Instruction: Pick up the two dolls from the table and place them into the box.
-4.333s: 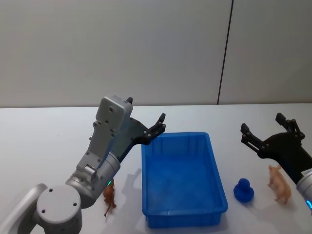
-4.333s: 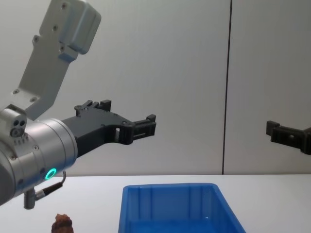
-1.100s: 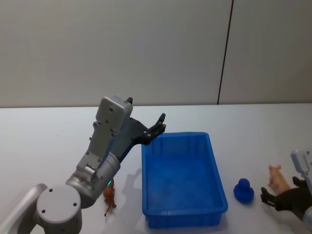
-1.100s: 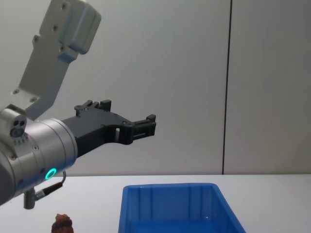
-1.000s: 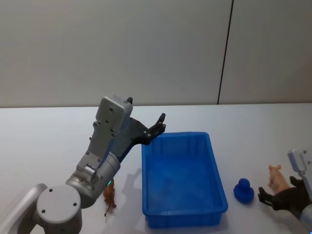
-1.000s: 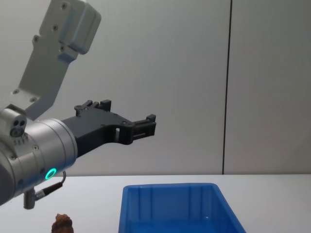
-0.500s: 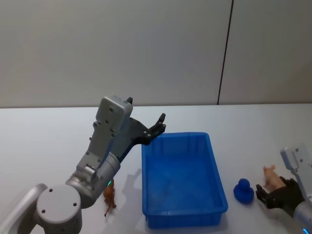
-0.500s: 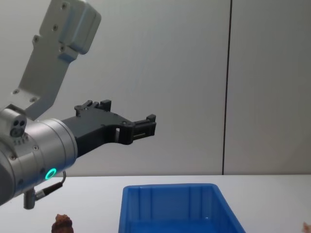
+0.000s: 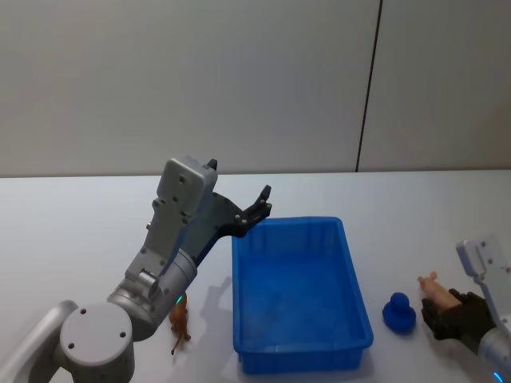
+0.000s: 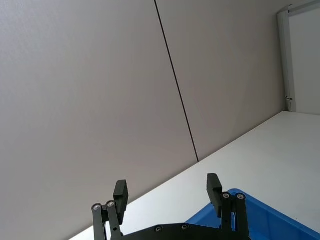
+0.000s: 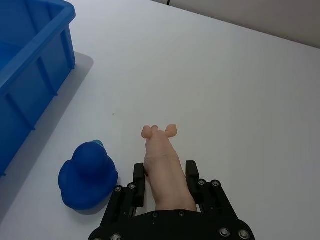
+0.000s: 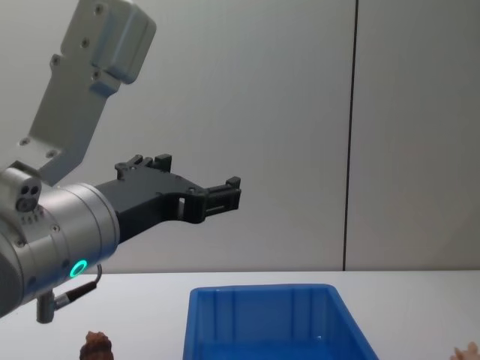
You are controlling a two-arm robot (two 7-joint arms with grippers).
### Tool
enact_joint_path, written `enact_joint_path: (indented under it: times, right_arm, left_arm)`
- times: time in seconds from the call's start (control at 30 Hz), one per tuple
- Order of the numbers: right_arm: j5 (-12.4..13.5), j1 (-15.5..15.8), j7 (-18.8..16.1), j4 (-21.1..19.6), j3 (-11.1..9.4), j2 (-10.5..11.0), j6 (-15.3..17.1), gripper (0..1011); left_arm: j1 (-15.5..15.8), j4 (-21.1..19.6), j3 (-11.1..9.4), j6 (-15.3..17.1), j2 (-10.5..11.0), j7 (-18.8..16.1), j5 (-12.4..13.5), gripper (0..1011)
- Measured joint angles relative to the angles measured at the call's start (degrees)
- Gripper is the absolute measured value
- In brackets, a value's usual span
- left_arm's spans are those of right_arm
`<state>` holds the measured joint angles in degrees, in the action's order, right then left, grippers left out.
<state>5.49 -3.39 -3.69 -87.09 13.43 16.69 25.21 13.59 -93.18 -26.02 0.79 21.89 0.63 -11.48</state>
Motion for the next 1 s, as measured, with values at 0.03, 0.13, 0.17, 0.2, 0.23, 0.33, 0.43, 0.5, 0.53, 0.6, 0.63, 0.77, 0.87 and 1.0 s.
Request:
enact_joint_path:
  times: [0.03,0.13,0.17,0.2,0.23,0.33,0.43,0.5,0.53,0.6,0.63,0.77,0.87,1.0]
  right_arm:
    - [-0.03,0.01,0.0,0.0,0.0,0.0,-0.05,480]
    - [-0.22,0.09,0.11,-0.16,-0.04,0.03,-0.49,480]
    - [-0.28,0.12,0.17,-0.26,-0.06,0.04,-0.64,480]
    - [-0.42,0.15,0.31,-0.45,-0.11,0.05,-1.06,480]
    - [-0.51,0.16,0.37,-0.56,-0.12,0.05,-1.26,480]
    - [-0.87,0.16,0.5,-1.1,-0.17,0.06,-2.21,480]
    - [-1.34,0.12,0.51,-1.74,-0.2,0.07,-3.37,480]
    - [-1.74,-0.01,0.37,-2.34,-0.2,0.05,-4.36,480]
    - [-1.86,-0.06,0.29,-2.53,-0.2,0.04,-4.67,480]
    - [-2.24,-0.3,-0.12,-3.17,-0.17,-0.04,-5.59,480]
    - [-2.5,-0.47,-0.51,-3.58,-0.12,-0.11,-6.23,480]
    - [-3.17,-1.09,-1.94,-4.62,0.1,-0.36,-7.94,480]
    - [-3.58,-1.69,-3.36,-5.3,0.33,-0.65,-9.1,480]
    - [-3.9,-2.38,-4.89,-5.9,0.6,-1.02,-9.94,480]
  left_arm:
    - [0.0,0.0,0.0,0.0,0.0,0.0,0.0,1001]
    - [0.0,0.0,0.0,0.0,0.0,0.0,0.0,1001]
    - [0.0,0.0,0.0,0.0,0.0,0.0,0.0,1001]
    - [0.0,0.0,0.0,0.0,0.0,0.0,0.0,1001]
    - [0.0,0.0,0.0,0.0,0.0,0.0,0.0,1001]
    - [0.0,0.0,0.0,0.0,0.0,0.0,0.0,1001]
    - [0.0,0.0,0.0,0.0,0.0,0.0,0.0,1001]
    - [0.0,0.0,0.0,0.0,0.0,0.0,0.0,1001]
    - [0.0,0.0,0.0,0.0,0.0,0.0,0.0,1001]
    - [0.0,0.0,0.0,0.0,0.0,0.0,0.0,1001]
    - [0.0,0.0,0.0,0.0,0.0,0.0,0.0,1001]
    - [0.0,0.0,0.0,0.0,0.0,0.0,0.0,1001]
    - [0.0,0.0,0.0,0.0,0.0,0.0,0.0,1001]
    - [0.0,0.0,0.0,0.0,0.0,0.0,0.0,1001]
